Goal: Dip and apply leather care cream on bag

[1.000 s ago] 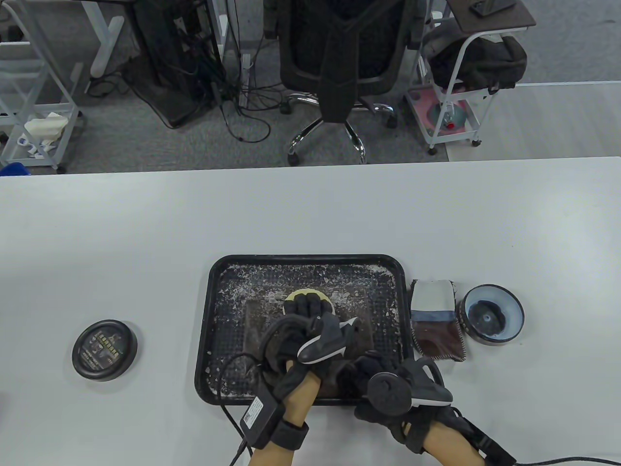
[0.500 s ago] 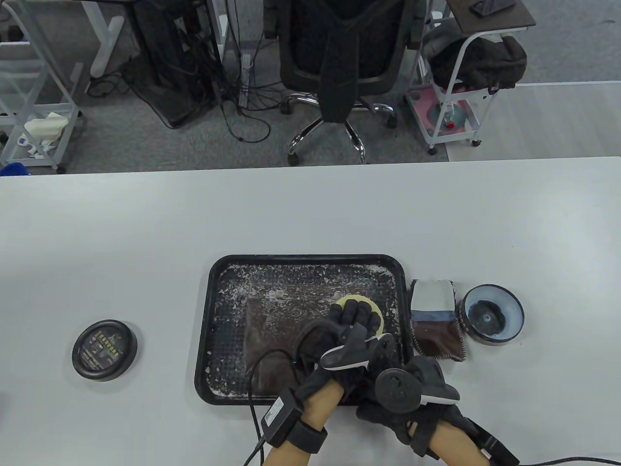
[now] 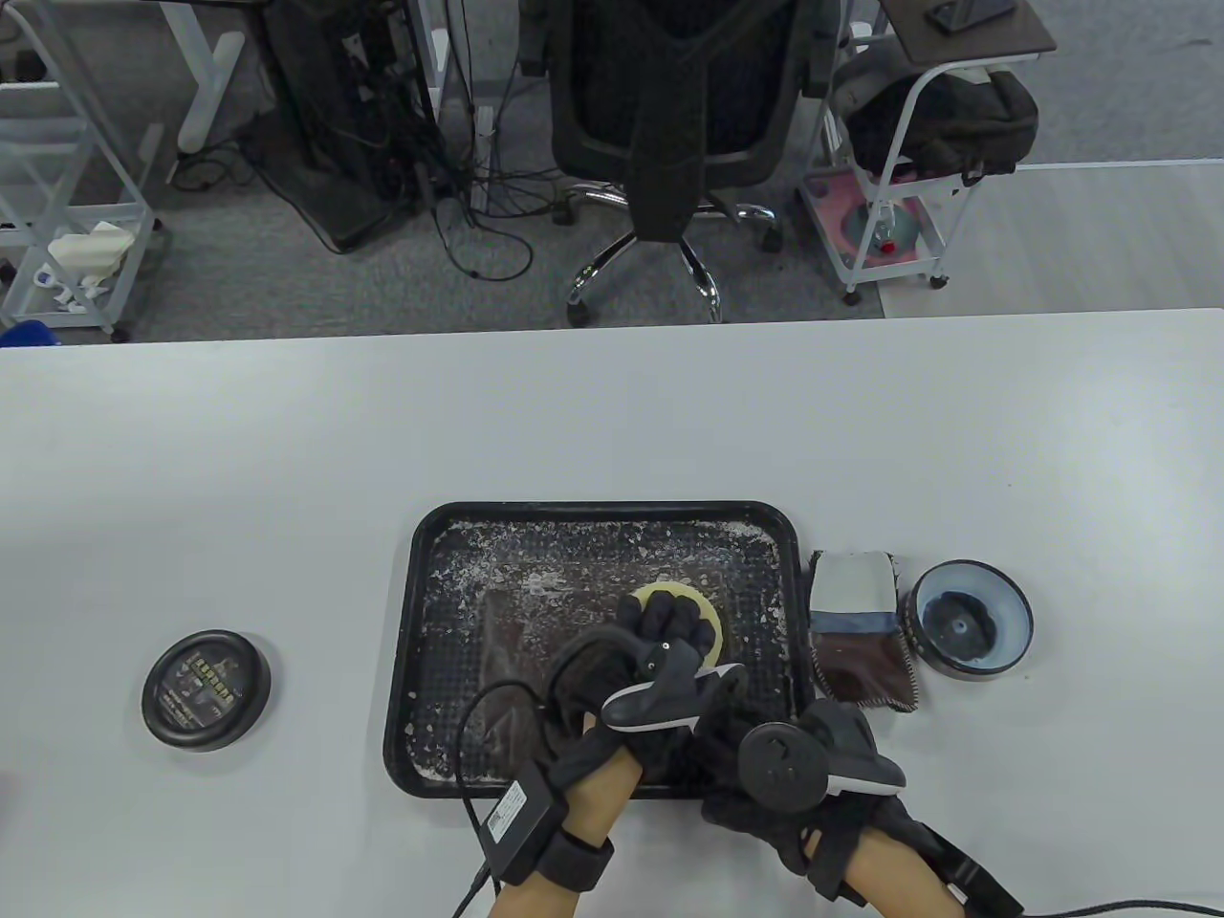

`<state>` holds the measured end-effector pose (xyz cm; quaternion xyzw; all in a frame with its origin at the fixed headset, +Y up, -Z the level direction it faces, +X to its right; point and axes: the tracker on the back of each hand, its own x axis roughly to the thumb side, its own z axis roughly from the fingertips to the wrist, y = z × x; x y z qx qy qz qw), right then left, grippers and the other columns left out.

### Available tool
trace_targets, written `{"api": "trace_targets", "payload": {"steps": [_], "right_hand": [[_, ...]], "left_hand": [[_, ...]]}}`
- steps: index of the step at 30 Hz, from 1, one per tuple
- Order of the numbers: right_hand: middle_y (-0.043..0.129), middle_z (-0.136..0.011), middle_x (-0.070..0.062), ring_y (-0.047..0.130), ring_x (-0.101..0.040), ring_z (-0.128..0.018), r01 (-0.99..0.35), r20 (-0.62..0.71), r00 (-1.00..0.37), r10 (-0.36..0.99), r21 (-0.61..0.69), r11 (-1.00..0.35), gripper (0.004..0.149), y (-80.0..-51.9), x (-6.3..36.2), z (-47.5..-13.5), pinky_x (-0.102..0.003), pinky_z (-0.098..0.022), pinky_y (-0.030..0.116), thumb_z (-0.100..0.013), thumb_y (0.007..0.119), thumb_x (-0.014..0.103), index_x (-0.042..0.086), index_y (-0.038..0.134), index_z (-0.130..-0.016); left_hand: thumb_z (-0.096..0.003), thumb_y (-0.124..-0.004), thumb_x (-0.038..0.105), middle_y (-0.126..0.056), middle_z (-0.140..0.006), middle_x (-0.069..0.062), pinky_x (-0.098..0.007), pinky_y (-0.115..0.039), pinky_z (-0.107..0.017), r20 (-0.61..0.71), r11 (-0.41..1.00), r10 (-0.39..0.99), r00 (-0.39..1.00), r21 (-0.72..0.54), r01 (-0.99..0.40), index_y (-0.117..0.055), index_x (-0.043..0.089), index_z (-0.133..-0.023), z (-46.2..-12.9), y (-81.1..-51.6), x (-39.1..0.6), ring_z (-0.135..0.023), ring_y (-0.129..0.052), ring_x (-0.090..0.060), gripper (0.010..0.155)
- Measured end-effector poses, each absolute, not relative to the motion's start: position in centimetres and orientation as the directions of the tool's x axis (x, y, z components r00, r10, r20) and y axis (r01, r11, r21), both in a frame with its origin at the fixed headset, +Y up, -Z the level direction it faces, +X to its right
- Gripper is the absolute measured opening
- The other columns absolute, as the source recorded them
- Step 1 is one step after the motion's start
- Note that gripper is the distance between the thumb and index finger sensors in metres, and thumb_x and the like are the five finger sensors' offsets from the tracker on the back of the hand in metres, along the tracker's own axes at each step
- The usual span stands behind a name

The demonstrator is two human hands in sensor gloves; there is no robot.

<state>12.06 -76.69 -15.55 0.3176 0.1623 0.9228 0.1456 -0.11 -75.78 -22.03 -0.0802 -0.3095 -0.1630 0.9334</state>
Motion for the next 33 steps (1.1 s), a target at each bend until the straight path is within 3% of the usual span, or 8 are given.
{"api": "trace_targets", "payload": {"steps": [3,7,11,18,25,29,33], "right_hand": [[0.066,-0.107,-0.028,0.058,-0.055,-0.1,-0.169,0.536,-0.756,0.376,0.394,-0.903,0.068,-76.7,12.1,-15.6,-0.065,-0.068,0.058,-0.052,0.084,0.045,0.007,0.07,-0.106],[0.064,-0.108,-0.029,0.058,-0.056,-0.1,-0.168,0.537,-0.756,0.375,0.395,-0.903,0.069,-76.7,12.1,-15.6,-0.065,-0.068,0.058,-0.052,0.084,0.046,0.007,0.069,-0.107],[0.064,-0.108,-0.029,0.057,-0.056,-0.1,-0.17,0.534,-0.758,0.376,0.395,-0.903,0.069,-76.7,12.1,-15.6,-0.065,-0.068,0.058,-0.052,0.084,0.046,0.007,0.068,-0.107],[0.064,-0.108,-0.029,0.057,-0.056,-0.1,-0.174,0.531,-0.758,0.378,0.395,-0.902,0.07,-76.7,12.1,-15.6,-0.066,-0.067,0.059,-0.052,0.084,0.046,0.007,0.067,-0.107],[0.063,-0.108,-0.029,0.056,-0.056,-0.101,-0.173,0.53,-0.758,0.381,0.4,-0.9,0.071,-76.7,12.0,-15.5,-0.065,-0.068,0.057,-0.052,0.084,0.046,0.006,0.067,-0.108],[0.061,-0.109,-0.03,0.055,-0.058,-0.101,-0.169,0.527,-0.76,0.38,0.405,-0.899,0.072,-76.7,12.0,-15.5,-0.064,-0.069,0.054,-0.052,0.083,0.048,0.006,0.067,-0.108],[0.062,-0.11,-0.029,0.057,-0.058,-0.1,-0.157,0.531,-0.764,0.366,0.398,-0.904,0.072,-76.6,11.9,-15.5,-0.065,-0.069,0.056,-0.052,0.084,0.048,0.006,0.068,-0.108]], "left_hand": [[-0.0477,-0.074,0.025,-0.055,-0.112,-0.007,-0.054,-0.055,-0.075,0.564,0.911,-0.313,0.764,-0.05,0.41,-0.06,0.03,-0.104,-22.0,-75.6,-2.0,-0.105,-0.065,-0.034,0.058],[-0.0476,-0.074,0.024,-0.055,-0.112,-0.008,-0.055,-0.055,-0.075,0.531,0.93,-0.261,0.806,-0.087,0.358,-0.06,0.029,-0.104,-22.1,-75.6,-4.9,-0.104,-0.065,-0.035,0.058],[-0.0476,-0.074,0.025,-0.056,-0.112,-0.007,-0.053,-0.055,-0.075,0.478,0.896,-0.355,0.804,-0.073,0.439,-0.059,0.029,-0.104,-21.6,-75.4,-7.3,-0.104,-0.066,-0.034,0.059],[-0.0474,-0.075,0.024,-0.055,-0.112,-0.007,-0.054,-0.054,-0.075,0.388,0.937,-0.235,0.891,-0.154,0.314,-0.061,0.03,-0.104,-22.5,-74.0,-13.1,-0.105,-0.065,-0.034,0.058],[-0.047,-0.075,0.024,-0.059,-0.111,-0.009,-0.054,-0.056,-0.074,0.297,0.935,-0.234,0.926,-0.193,0.298,-0.062,0.028,-0.104,-22.8,-74.1,-15.3,-0.102,-0.069,-0.036,0.058],[-0.0478,-0.074,0.027,-0.061,-0.11,-0.012,-0.052,-0.06,-0.074,0.246,0.89,-0.306,0.92,-0.27,0.368,-0.06,0.026,-0.105,-22.7,-74.5,-16.1,-0.1,-0.074,-0.035,0.058],[-0.0473,-0.074,0.025,-0.063,-0.108,-0.016,-0.053,-0.061,-0.072,0.257,0.915,-0.281,0.925,-0.22,0.339,-0.063,0.023,-0.104,-22.5,-74.5,-15.7,-0.098,-0.075,-0.039,0.058]]}}
